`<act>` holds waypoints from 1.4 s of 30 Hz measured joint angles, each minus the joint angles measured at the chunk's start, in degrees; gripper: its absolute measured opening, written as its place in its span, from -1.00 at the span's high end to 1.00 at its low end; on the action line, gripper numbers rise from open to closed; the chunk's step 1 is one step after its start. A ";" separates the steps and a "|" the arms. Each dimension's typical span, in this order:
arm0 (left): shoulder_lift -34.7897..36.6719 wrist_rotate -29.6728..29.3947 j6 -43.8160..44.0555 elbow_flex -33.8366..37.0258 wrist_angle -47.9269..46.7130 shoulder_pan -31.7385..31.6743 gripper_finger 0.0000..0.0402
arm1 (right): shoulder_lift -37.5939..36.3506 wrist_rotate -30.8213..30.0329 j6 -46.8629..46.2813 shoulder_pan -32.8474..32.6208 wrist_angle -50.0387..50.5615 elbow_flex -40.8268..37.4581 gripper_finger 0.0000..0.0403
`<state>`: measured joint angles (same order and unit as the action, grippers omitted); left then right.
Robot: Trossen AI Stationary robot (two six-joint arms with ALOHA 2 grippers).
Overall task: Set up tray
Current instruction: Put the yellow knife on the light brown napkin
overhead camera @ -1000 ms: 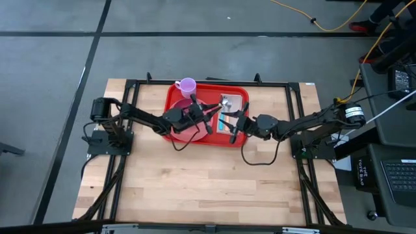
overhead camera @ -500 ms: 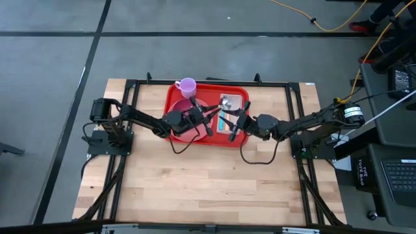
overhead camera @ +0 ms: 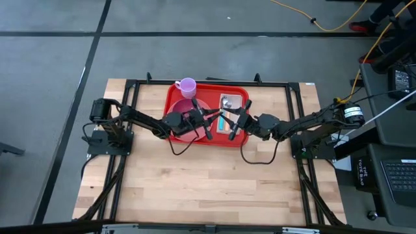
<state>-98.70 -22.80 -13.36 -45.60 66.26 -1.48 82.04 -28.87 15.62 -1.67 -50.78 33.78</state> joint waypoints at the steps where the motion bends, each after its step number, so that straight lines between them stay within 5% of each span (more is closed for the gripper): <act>1: 0.00 -0.10 0.09 0.00 0.00 0.06 0.86 | 0.00 -0.04 0.04 0.02 -0.42 0.00 0.32; 25: 0.02 1.13 0.60 -0.10 2.43 -0.02 0.86 | 0.00 -2.57 -1.83 -0.06 -1.92 1.07 0.32; 36: 0.09 1.34 0.61 -0.11 2.69 -0.01 0.86 | 0.44 -5.02 -3.65 -0.04 6.75 5.93 0.32; 42: 0.09 1.30 -0.15 -0.11 2.67 -0.02 0.86 | 0.55 -5.39 -3.60 -0.09 7.14 6.27 0.49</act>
<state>-98.61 -21.50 -13.50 -45.71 68.93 -1.50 82.59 -34.25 12.02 -1.76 -43.65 40.05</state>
